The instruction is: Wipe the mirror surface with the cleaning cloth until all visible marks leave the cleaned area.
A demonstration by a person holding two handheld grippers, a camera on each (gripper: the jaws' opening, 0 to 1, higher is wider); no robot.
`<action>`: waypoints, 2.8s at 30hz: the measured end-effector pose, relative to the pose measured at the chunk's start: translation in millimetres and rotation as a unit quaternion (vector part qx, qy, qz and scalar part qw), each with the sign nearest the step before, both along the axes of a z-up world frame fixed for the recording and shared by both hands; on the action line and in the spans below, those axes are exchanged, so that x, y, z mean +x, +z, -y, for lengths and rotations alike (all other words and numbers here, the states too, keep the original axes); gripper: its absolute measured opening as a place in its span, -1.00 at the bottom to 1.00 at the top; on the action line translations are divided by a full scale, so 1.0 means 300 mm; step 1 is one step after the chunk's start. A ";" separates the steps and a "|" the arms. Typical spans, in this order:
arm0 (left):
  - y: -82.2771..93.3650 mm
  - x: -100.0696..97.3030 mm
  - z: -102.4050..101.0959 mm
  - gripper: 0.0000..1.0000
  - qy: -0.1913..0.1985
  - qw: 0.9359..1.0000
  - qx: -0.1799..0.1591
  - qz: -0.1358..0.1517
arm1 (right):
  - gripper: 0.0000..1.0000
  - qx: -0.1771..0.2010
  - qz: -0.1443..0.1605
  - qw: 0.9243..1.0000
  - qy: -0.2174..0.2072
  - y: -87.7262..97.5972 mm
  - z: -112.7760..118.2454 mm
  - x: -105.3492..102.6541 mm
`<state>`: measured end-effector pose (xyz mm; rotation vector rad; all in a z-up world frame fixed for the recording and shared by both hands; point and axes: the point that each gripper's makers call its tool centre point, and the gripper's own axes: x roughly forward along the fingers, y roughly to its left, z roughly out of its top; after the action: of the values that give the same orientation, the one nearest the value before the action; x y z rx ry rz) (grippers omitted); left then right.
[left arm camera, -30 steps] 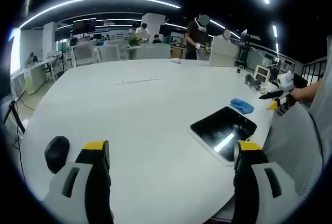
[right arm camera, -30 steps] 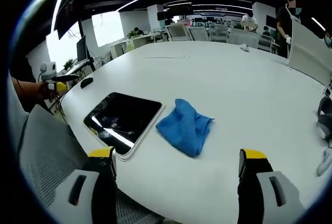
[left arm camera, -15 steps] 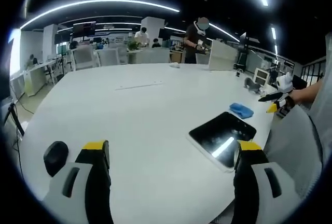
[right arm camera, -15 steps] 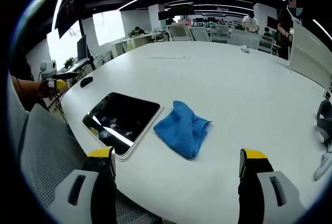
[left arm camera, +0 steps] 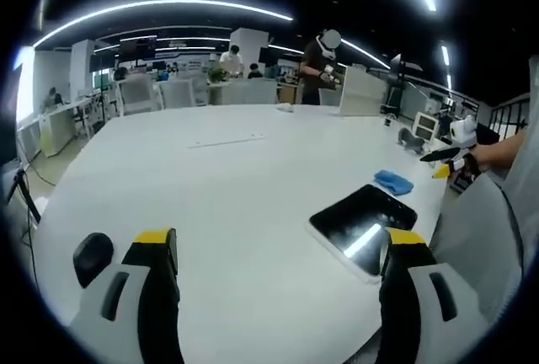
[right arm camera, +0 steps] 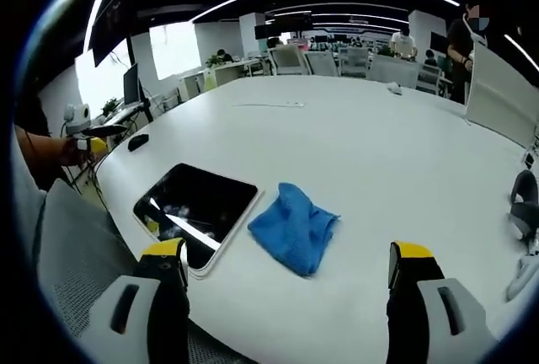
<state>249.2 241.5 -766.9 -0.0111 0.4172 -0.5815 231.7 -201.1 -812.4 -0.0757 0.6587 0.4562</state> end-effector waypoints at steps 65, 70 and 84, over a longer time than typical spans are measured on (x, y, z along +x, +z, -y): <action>-0.051 0.005 -0.029 0.98 0.021 0.999 -0.019 -0.028 | -1.00 -0.053 -0.082 0.991 -0.094 -0.243 -0.089 0.220; -0.045 0.011 -0.020 0.98 0.016 0.999 -0.018 -0.026 | -1.00 -0.054 -0.114 0.988 -0.087 -0.231 -0.098 0.220; -0.050 0.008 -0.017 0.98 0.010 1.000 -0.013 -0.025 | -1.00 0.075 -0.126 0.987 -0.063 -0.076 -0.330 0.266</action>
<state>251.5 246.5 -782.0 -0.0541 0.4575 -0.5667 311.5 -102.1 -835.3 0.1682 0.8692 0.3954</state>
